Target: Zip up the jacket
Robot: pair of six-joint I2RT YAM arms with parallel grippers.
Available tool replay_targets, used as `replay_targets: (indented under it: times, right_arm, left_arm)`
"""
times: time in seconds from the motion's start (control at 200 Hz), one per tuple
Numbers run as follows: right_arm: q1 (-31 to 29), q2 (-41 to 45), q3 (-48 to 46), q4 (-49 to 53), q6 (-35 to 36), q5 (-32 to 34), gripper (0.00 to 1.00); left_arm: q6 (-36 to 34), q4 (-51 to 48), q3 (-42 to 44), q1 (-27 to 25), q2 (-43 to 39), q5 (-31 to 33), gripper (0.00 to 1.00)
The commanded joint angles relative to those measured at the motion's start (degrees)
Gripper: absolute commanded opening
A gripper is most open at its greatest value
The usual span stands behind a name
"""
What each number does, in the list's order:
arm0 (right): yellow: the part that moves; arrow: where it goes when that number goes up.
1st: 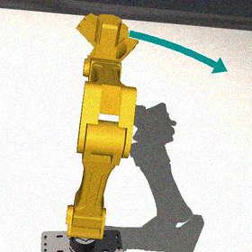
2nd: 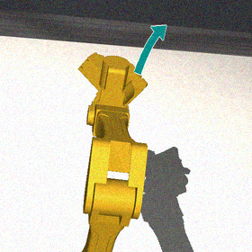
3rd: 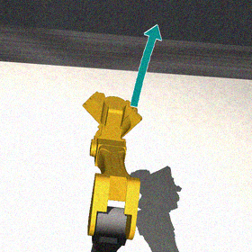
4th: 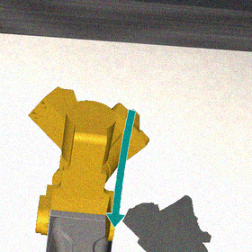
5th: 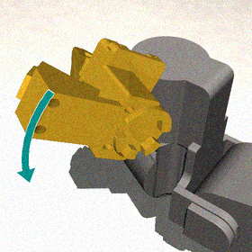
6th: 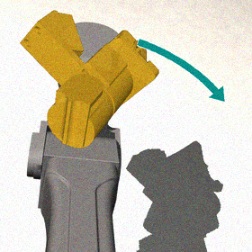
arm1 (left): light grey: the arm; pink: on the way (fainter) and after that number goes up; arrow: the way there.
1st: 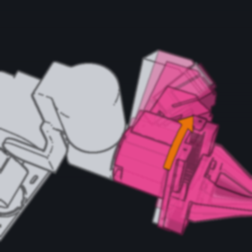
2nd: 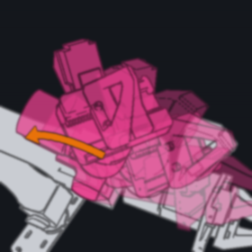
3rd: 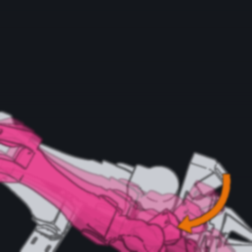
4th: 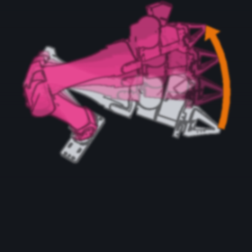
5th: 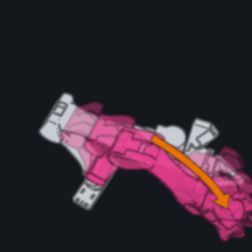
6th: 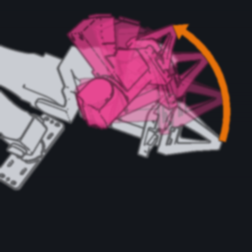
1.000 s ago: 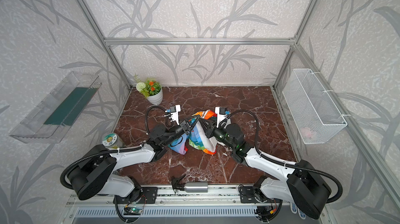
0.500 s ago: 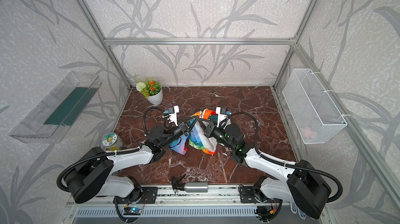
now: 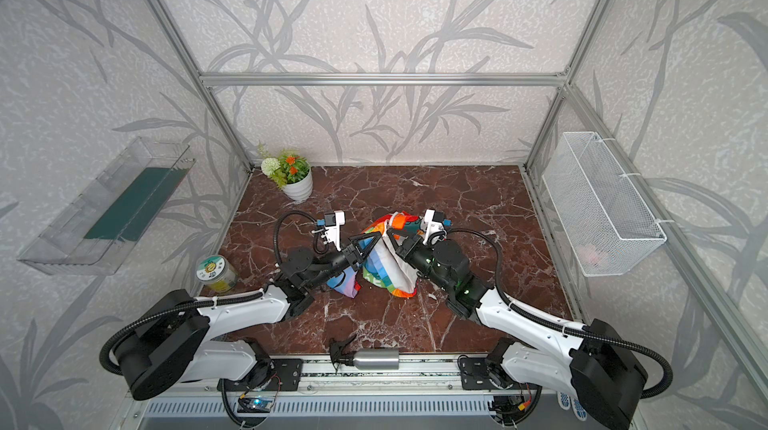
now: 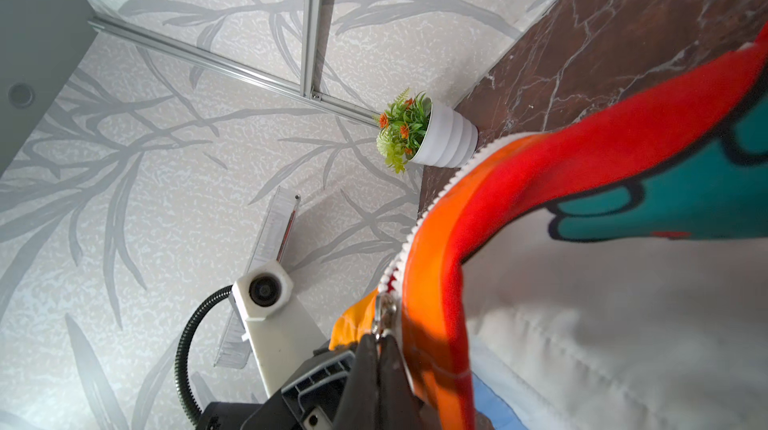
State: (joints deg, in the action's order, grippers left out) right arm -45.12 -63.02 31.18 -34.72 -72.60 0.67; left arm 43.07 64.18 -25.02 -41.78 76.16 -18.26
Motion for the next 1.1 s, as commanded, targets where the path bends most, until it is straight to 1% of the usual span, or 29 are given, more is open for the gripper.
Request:
replay_targets:
  times: [0.0,0.1,0.23,0.35,0.465,0.565,0.61,0.66,0.835,0.91,0.94,1.02,1.095]
  right_arm:
    - [0.04,-0.17,2.34,-0.86,-5.29,4.02,0.0]
    - [0.04,-0.26,2.87,0.17,-6.56,5.34,0.0]
    - [0.02,-0.9,3.43,-0.48,-7.2,7.94,0.0]
    - [0.6,-1.94,4.35,-1.5,-6.98,9.05,0.0]
    - [2.6,-3.34,6.27,-2.4,-7.38,8.89,0.0]
    - [4.42,-4.7,10.65,-1.31,-6.38,8.27,0.0]
    - [5.18,-5.36,12.83,-0.95,-5.67,7.89,0.0]
    - [6.68,-6.23,15.22,-1.03,-5.05,7.2,0.0]
    - [13.33,-9.7,26.16,-0.04,-1.64,1.73,0.0]
    - [15.48,-11.24,32.95,1.98,0.01,-1.05,0.0]
    - [16.19,-11.79,35.43,3.15,0.5,-1.93,0.0]
    - [17.18,-12.63,39.94,5.82,1.14,-3.05,0.0]
    - [17.17,-12.37,39.31,6.83,0.32,-3.21,0.0]
  left_arm:
    - [-2.96,-1.21,0.89,-0.91,-1.76,-1.41,0.0]
    - [-3.32,-2.25,1.67,-1.29,-2.59,-1.75,0.0]
    - [-4.63,-6.45,2.64,-1.54,-5.51,-1.65,0.0]
    - [-5.75,-11.58,3.44,-1.6,-9.12,-1.34,0.0]
    - [-7.36,-18.72,2.32,-1.47,-13.18,-0.98,0.0]
    - [-11.56,-31.17,-3.83,-0.76,-16.17,-0.23,0.0]
    - [-13.09,-35.7,-7.62,0.25,-16.03,-0.98,0.0]
    - [-13.23,-39.83,-11.64,1.96,-15.06,-1.28,0.0]
    - [-16.15,-44.83,-28.02,10.43,-6.92,-10.42,0.0]
    - [-20.5,-49.12,-35.1,11.79,-4.73,-10.41,0.0]
    - [-21.08,-50.01,-37.32,12.44,-4.26,-10.54,0.0]
    - [-18.39,-49.12,-39.49,14.21,-3.49,-11.47,0.0]
    - [-17.3,-50.26,-37.78,14.69,-4.29,-11.49,0.0]
